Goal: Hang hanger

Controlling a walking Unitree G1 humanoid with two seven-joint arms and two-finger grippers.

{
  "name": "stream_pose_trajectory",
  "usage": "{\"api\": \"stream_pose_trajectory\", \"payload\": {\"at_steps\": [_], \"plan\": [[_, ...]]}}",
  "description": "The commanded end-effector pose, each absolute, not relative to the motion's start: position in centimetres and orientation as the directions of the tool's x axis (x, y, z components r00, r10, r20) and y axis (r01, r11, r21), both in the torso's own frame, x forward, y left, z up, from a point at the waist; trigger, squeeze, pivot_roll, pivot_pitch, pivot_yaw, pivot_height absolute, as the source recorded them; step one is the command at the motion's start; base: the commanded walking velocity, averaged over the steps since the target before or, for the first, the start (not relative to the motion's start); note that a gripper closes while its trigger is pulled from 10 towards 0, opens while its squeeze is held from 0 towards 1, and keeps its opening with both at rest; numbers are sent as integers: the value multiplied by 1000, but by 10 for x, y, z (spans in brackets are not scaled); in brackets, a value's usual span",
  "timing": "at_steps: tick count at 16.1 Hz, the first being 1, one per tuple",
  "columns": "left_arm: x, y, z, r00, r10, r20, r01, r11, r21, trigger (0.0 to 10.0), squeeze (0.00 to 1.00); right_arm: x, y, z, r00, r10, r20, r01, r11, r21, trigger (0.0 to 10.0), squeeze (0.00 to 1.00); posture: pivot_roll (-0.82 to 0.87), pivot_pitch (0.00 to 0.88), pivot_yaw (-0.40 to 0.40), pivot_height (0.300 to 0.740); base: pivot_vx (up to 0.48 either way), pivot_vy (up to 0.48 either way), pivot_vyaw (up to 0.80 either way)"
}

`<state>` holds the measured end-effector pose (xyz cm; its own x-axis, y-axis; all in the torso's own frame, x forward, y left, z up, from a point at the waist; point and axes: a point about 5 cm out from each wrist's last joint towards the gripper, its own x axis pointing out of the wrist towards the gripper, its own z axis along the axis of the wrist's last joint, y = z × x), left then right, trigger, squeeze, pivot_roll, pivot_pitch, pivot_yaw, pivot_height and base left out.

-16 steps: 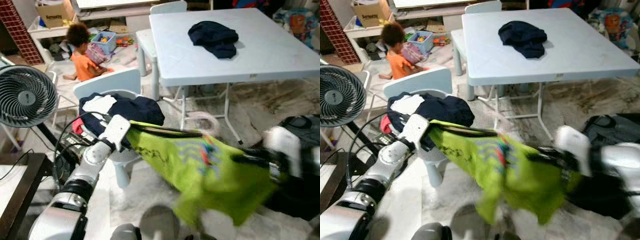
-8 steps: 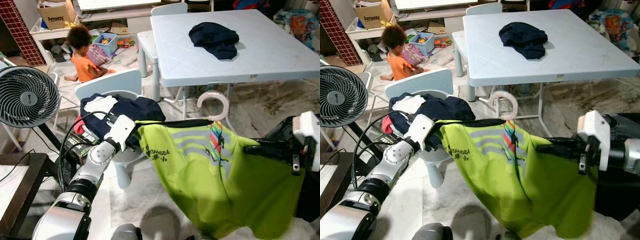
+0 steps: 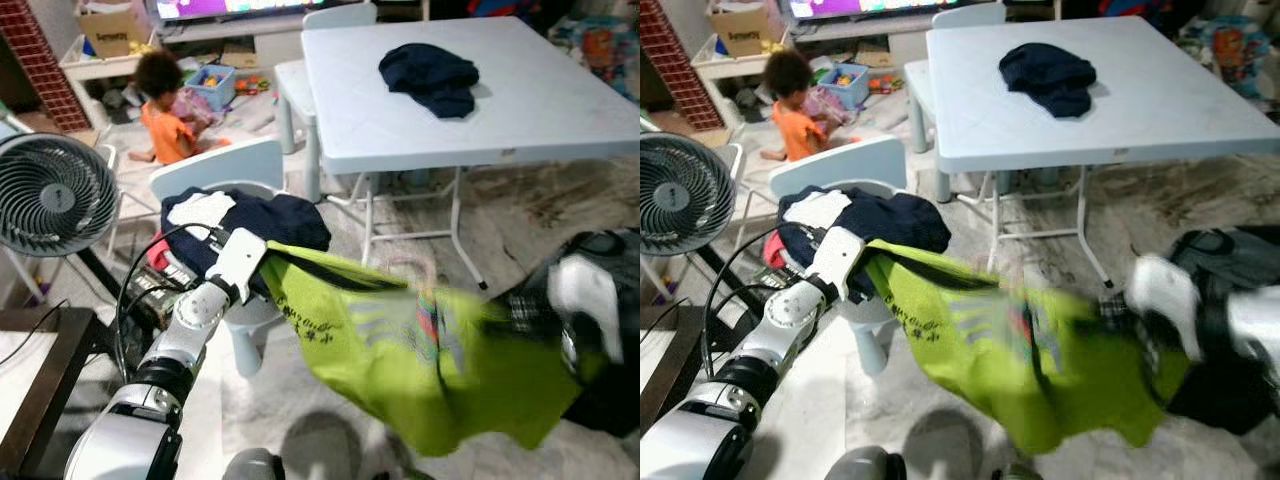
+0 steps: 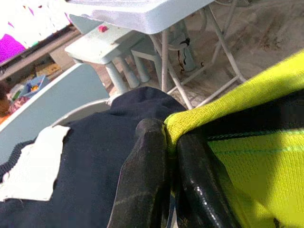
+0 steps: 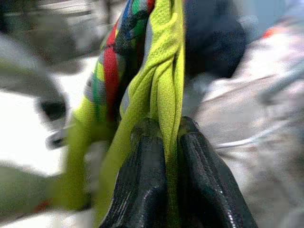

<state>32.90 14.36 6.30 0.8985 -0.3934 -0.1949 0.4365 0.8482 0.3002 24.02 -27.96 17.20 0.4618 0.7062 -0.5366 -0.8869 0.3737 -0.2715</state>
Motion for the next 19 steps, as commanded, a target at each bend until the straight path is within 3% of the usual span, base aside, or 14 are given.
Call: {"api": "stream_pose_trajectory", "payload": {"at_steps": [1,5,9,11,12,13,15,19], "plan": [[330,168,61,933,-290,-214,344,894,287,1059,0,242,-282,183,488,707,-512,-873,392,-291,10000,0,-98,0,59,740,0,0,0],[327,171,55,928,-276,-249,344,891,295,1294,0,229,-281,194,389,776,-497,-921,327,-210,10000,0,-98,0,59,740,0,0,0],[326,172,53,926,-269,-265,344,890,298,1922,0,228,-277,206,368,826,-428,-930,319,-184,10000,0,-98,0,59,740,0,0,0],[325,167,51,921,-280,-271,356,887,293,3255,0,236,-272,222,410,847,-339,-911,358,-207,10000,0,-102,0,57,740,0,0,0],[325,164,51,921,-285,-266,357,891,282,5451,0,239,-271,221,425,835,-348,-903,366,-226,10000,0,-102,0,55,740,0,0,0],[326,162,53,923,-288,-254,353,898,263,9451,0,239,-270,215,418,823,-385,-907,351,-232,10000,0,-102,0,55,740,0,0,0],[331,159,61,932,-289,-219,340,906,253,10000,0,232,-271,186,369,750,-549,-929,280,-242,10000,0,-95,0,52,740,0,0,0],[333,163,65,936,-284,-206,333,906,262,9843,0,248,-276,180,488,668,-561,-871,332,-363,10000,0,-88,0,53,740,0,0,0]]}}
